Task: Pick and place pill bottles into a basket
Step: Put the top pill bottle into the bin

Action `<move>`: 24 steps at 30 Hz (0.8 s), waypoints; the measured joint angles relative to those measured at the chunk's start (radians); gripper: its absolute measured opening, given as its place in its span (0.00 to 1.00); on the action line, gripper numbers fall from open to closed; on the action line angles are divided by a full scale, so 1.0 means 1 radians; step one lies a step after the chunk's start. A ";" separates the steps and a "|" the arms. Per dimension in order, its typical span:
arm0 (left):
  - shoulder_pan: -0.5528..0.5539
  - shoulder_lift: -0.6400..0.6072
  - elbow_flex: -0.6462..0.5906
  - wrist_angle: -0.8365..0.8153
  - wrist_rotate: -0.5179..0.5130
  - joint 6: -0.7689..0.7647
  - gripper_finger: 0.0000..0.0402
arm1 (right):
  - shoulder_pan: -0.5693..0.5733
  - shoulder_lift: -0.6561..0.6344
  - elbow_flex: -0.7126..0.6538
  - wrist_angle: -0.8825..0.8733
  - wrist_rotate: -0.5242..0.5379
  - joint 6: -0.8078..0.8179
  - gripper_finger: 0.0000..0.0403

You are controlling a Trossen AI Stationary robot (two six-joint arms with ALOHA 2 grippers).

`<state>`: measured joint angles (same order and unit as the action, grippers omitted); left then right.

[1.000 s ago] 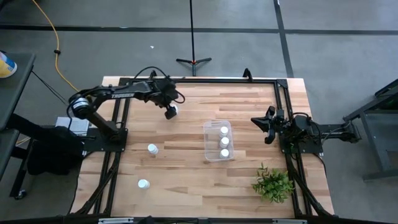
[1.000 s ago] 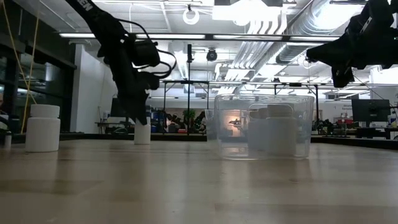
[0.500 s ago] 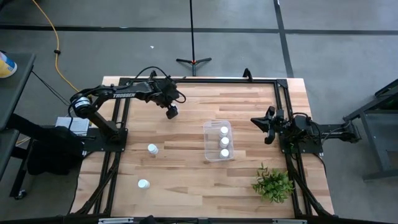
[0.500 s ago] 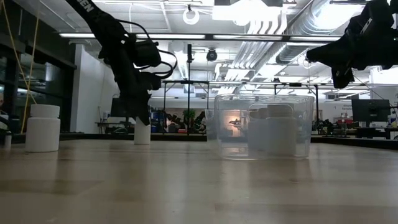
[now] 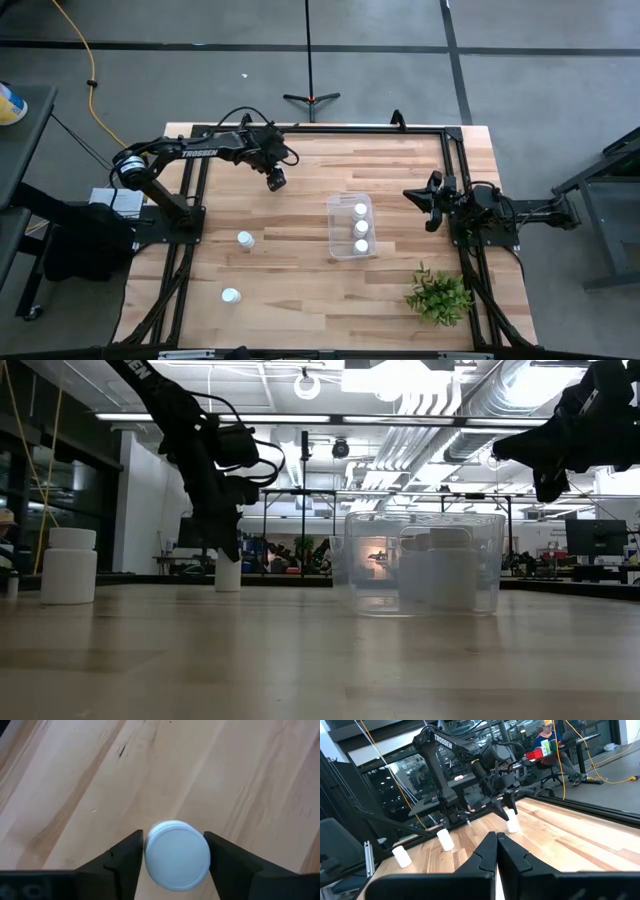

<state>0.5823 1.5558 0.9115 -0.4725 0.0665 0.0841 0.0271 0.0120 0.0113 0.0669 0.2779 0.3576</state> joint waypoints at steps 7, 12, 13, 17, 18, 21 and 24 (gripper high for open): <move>0.000 0.000 0.000 0.005 -0.003 -0.011 0.48 | 0.000 0.000 0.000 -0.001 0.000 0.000 0.00; 0.000 0.000 0.000 0.005 0.046 -0.021 0.48 | 0.000 0.000 0.000 0.000 0.000 0.000 0.00; 0.000 0.000 0.000 0.005 0.053 -0.022 0.48 | 0.000 0.000 0.000 0.001 0.000 0.000 0.00; -0.008 0.000 0.005 -0.006 0.067 -0.054 0.48 | 0.000 0.000 0.000 0.001 0.000 0.000 0.00; -0.012 0.000 0.014 -0.022 0.071 -0.064 0.48 | 0.000 0.000 0.000 0.002 0.000 0.000 0.00; -0.051 -0.002 0.073 -0.068 0.078 -0.081 0.48 | 0.000 0.000 0.000 0.002 0.000 0.000 0.00; -0.108 -0.003 0.151 -0.114 0.040 -0.081 0.48 | 0.000 0.000 0.000 0.002 0.000 0.000 0.00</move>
<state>0.4742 1.5528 1.0621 -0.5867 0.1065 0.0033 0.0273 0.0120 0.0116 0.0689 0.2783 0.3576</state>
